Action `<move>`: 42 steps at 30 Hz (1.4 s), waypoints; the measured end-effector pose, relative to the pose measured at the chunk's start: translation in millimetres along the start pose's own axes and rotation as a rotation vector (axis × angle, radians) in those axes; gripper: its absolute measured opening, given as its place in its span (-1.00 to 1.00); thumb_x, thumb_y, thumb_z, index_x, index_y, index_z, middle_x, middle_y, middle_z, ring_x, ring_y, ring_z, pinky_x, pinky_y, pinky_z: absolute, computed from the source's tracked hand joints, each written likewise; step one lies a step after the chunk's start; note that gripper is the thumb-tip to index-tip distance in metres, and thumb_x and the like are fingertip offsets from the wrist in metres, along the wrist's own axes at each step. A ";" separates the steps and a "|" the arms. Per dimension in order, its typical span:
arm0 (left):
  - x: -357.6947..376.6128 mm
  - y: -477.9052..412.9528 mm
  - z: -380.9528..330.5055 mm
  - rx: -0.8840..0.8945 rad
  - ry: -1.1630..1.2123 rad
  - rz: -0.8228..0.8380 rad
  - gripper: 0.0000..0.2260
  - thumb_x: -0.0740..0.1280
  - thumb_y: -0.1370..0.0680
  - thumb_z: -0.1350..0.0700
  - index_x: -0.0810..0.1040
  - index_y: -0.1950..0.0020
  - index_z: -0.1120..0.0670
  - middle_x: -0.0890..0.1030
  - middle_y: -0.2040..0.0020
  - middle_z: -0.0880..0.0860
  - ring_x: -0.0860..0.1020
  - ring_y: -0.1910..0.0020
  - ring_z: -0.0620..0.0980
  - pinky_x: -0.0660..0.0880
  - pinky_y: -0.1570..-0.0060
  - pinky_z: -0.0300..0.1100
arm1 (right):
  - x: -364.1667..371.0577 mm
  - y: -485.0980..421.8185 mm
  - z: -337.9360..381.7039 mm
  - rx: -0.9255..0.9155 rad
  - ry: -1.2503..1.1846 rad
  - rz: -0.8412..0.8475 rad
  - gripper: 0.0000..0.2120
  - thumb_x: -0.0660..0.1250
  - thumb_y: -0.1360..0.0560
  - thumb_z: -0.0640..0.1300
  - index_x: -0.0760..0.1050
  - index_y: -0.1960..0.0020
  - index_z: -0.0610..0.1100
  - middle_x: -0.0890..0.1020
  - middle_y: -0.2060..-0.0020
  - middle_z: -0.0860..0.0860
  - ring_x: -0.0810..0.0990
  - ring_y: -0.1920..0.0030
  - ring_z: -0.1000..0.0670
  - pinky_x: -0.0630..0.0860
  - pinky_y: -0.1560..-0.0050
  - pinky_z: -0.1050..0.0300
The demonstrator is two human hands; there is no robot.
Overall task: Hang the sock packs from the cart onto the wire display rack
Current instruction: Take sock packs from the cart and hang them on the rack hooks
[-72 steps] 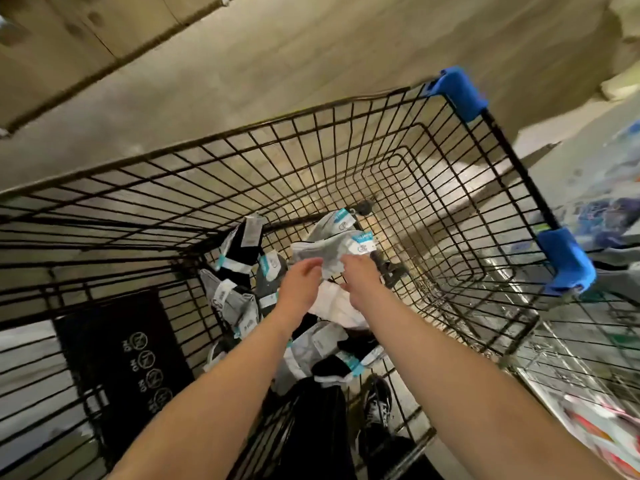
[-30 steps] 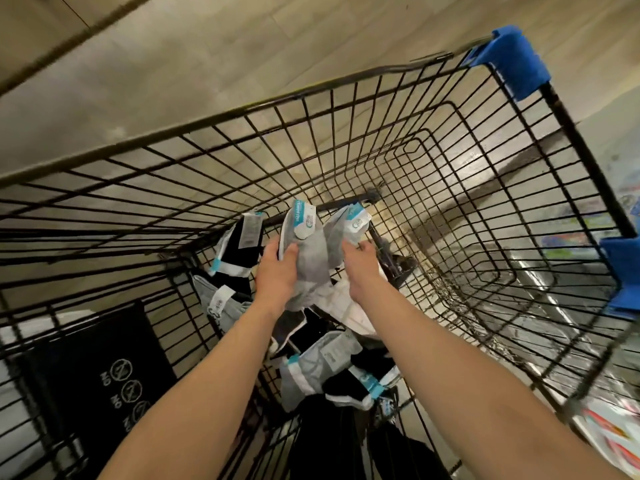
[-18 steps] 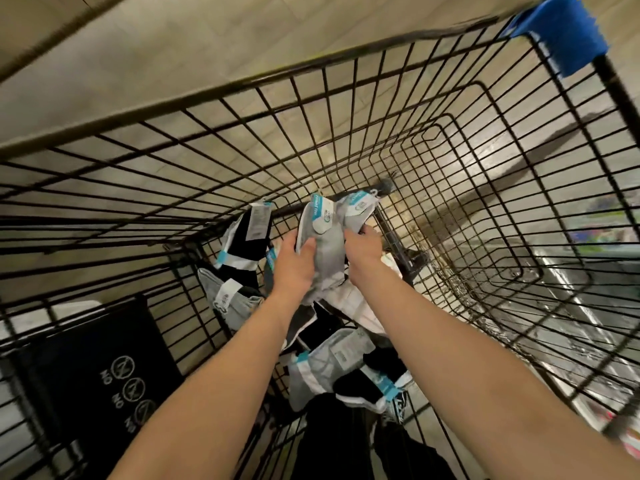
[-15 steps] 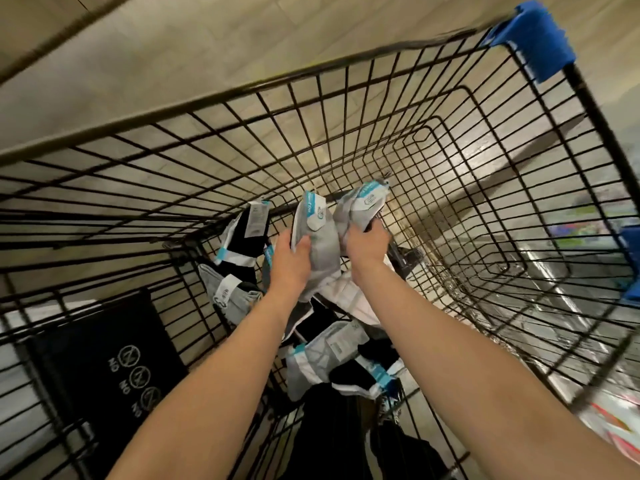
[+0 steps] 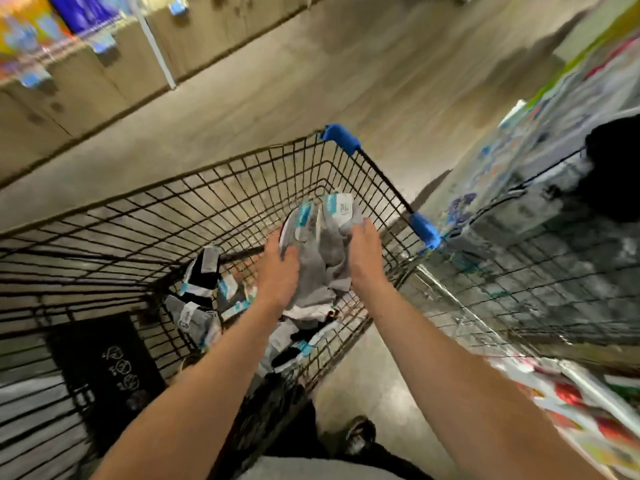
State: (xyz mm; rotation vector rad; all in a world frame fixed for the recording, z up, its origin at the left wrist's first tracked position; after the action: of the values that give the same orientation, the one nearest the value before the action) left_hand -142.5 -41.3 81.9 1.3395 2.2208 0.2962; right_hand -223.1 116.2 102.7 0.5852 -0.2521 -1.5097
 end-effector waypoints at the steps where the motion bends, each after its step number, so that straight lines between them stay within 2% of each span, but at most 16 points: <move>1: 9.1 17.4 -17.4 0.031 0.007 0.019 -0.78 0.16 -0.68 0.09 0.37 -0.32 -0.11 0.51 0.01 -0.16 0.50 0.11 -0.17 0.44 0.23 -0.28 | -23.0 13.7 10.6 -0.022 -0.014 -0.029 -0.77 0.22 -0.58 -0.01 0.52 -0.18 -0.03 0.62 -0.02 0.04 0.62 -0.15 -0.11 0.61 -0.08 -0.04; 3: 29.1 50.0 -44.4 0.069 0.023 0.051 -0.76 0.18 -0.67 0.07 0.41 -0.34 -0.06 0.53 -0.01 -0.11 0.51 0.07 -0.11 0.47 0.16 -0.20 | -70.1 40.1 22.9 -0.079 0.015 -0.105 -0.71 0.23 -0.65 0.08 0.50 -0.26 -0.07 0.52 -0.03 0.13 0.51 -0.13 0.03 0.43 -0.11 0.19; 4: 40.0 65.5 -53.4 0.075 0.036 0.059 -0.75 0.20 -0.65 0.04 0.43 -0.33 -0.06 0.54 -0.01 -0.09 0.52 0.05 -0.07 0.51 0.09 -0.13 | -91.2 52.4 26.0 -0.117 0.030 -0.128 -0.70 0.25 -0.64 0.12 0.50 -0.23 -0.05 0.52 -0.03 0.11 0.50 -0.11 0.04 0.41 -0.18 0.20; 7: 74.7 108.4 -72.6 0.077 0.012 0.088 -0.73 0.25 -0.60 -0.16 0.51 -0.23 -0.09 0.60 -0.01 -0.02 0.56 0.04 -0.04 0.55 -0.03 -0.02 | -146.8 79.2 23.8 -0.185 0.025 -0.190 -0.84 0.34 -0.58 0.11 0.51 -0.06 0.04 0.62 0.11 0.08 0.62 -0.04 -0.06 0.56 -0.21 -0.11; 9: 99.7 132.7 -79.9 0.103 -0.064 0.096 -0.70 0.25 -0.58 -0.22 0.55 -0.15 -0.06 0.62 0.00 0.02 0.59 0.01 0.04 0.55 -0.01 -0.03 | -181.5 95.1 15.3 -0.193 0.004 -0.211 -0.87 0.34 -0.57 0.08 0.52 -0.04 0.05 0.63 0.12 0.08 0.64 -0.02 -0.07 0.59 -0.16 -0.10; 12: 129.2 166.6 -82.9 0.108 -0.112 0.083 -0.73 0.25 -0.62 -0.13 0.52 -0.04 0.07 0.58 0.12 0.01 0.56 0.11 0.02 0.46 0.09 -0.10 | -231.7 120.1 4.0 -0.218 -0.004 -0.237 -0.86 0.33 -0.58 0.04 0.48 0.00 -0.03 0.59 0.16 0.05 0.59 0.07 -0.05 0.54 -0.06 0.01; 15: 156.3 198.6 -85.5 0.166 -0.097 0.094 -0.74 0.25 -0.63 -0.09 0.50 -0.21 0.02 0.54 -0.03 -0.06 0.50 0.01 -0.02 0.41 -0.03 -0.18 | -282.6 135.6 -18.8 -0.168 -0.024 -0.263 -0.85 0.31 -0.61 0.01 0.49 -0.03 -0.07 0.61 0.12 -0.02 0.60 0.05 -0.08 0.54 -0.04 -0.05; 18: 182.2 220.3 -87.6 0.191 -0.089 0.140 -0.76 0.21 -0.67 -0.03 0.48 -0.21 0.09 0.52 0.12 -0.03 0.46 0.25 -0.11 0.44 0.33 -0.30 | -325.8 144.2 -40.7 -0.112 -0.100 -0.289 -0.89 0.28 -0.61 0.00 0.47 -0.04 -0.03 0.62 0.06 -0.02 0.60 0.03 -0.07 0.58 -0.06 -0.08; 21: 208.9 230.4 -91.2 0.182 -0.099 0.193 -0.74 0.18 -0.69 -0.04 0.47 -0.21 0.11 0.57 0.13 0.03 0.48 0.27 -0.05 0.48 0.33 -0.18 | -357.9 144.6 -55.6 -0.087 -0.115 -0.312 -0.91 0.25 -0.64 -0.02 0.45 -0.07 -0.03 0.62 0.08 0.03 0.59 0.07 -0.01 0.59 -0.02 -0.06; 25: 240.2 232.8 -107.3 0.223 -0.166 0.266 -0.71 0.15 -0.69 -0.07 0.45 -0.31 0.04 0.58 0.07 0.02 0.53 0.23 -0.06 0.65 0.19 -0.02 | -390.7 133.6 -53.3 -0.107 -0.103 -0.395 -0.97 0.22 -0.67 -0.07 0.42 -0.09 0.04 0.59 0.03 0.07 0.56 0.08 0.09 0.44 0.23 0.22; 29: 270.7 221.5 -122.2 0.256 -0.160 0.327 -0.83 0.20 -0.68 0.00 0.48 -0.20 0.04 0.60 -0.02 0.02 0.63 0.03 0.04 0.66 0.07 0.02 | -410.7 105.0 -43.3 -0.120 -0.092 -0.488 -0.94 0.26 -0.64 -0.06 0.47 -0.05 -0.04 0.64 -0.02 -0.10 0.63 -0.03 -0.13 0.60 -0.02 -0.10; 30: 278.6 215.8 -123.7 0.256 -0.137 0.339 -0.82 0.21 -0.68 0.02 0.49 -0.22 0.04 0.61 -0.05 0.04 0.63 0.02 0.04 0.65 0.04 -0.01 | -414.5 96.4 -41.6 -0.123 -0.090 -0.506 -0.94 0.26 -0.64 -0.08 0.47 -0.05 -0.05 0.64 -0.03 -0.12 0.62 0.01 -0.13 0.59 -0.02 -0.08; 33: 300.3 202.6 -128.9 0.289 -0.148 0.388 -0.80 0.19 -0.69 0.02 0.47 -0.26 0.05 0.59 -0.12 0.04 0.60 -0.02 -0.03 0.57 0.12 -0.17 | -418.9 69.6 -38.7 -0.096 -0.077 -0.511 -0.81 0.27 -0.65 -0.10 0.50 -0.23 -0.11 0.64 -0.13 -0.11 0.60 -0.03 -0.11 0.50 0.10 0.07; 36: 314.1 189.6 -130.2 0.300 -0.165 0.409 -0.77 0.17 -0.69 0.00 0.45 -0.30 0.01 0.57 -0.14 0.00 0.58 -0.05 -0.05 0.59 0.12 -0.14 | -421.7 44.3 -38.3 -0.048 -0.067 -0.528 -0.55 0.27 -0.66 -0.08 0.36 -0.52 -0.15 0.55 -0.36 -0.08 0.55 -0.30 -0.13 0.48 -0.21 0.04; 39: 328.5 178.1 -128.5 0.320 -0.194 0.446 -0.77 0.17 -0.68 0.00 0.49 -0.30 -0.02 0.64 -0.09 0.00 0.63 0.00 -0.02 0.65 0.03 0.04 | -423.0 25.2 -33.7 -0.038 -0.097 -0.530 -0.52 0.25 -0.67 -0.13 0.29 -0.58 -0.10 0.49 -0.42 -0.12 0.52 -0.36 -0.16 0.46 -0.22 0.06; 42: 338.7 171.4 -127.0 0.337 -0.191 0.467 -0.81 0.16 -0.69 0.05 0.48 -0.26 -0.02 0.62 -0.09 0.00 0.61 0.02 -0.04 0.62 0.08 -0.12 | -421.4 9.5 -28.6 -0.034 -0.065 -0.518 -0.52 0.26 -0.66 -0.08 0.30 -0.56 -0.03 0.53 -0.39 -0.17 0.57 -0.29 -0.18 0.50 -0.15 0.06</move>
State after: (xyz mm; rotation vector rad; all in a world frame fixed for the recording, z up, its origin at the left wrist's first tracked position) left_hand -207.5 346.9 154.4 1.9784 1.8335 -0.0496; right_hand -229.3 533.7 166.9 0.6028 -0.1275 -2.0312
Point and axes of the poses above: each hand's wrist, its own y-axis away from the middle knuckle, its own x-axis out of the palm, z = x × y, the point moved 8 cm from there along -y, towards the middle knuckle
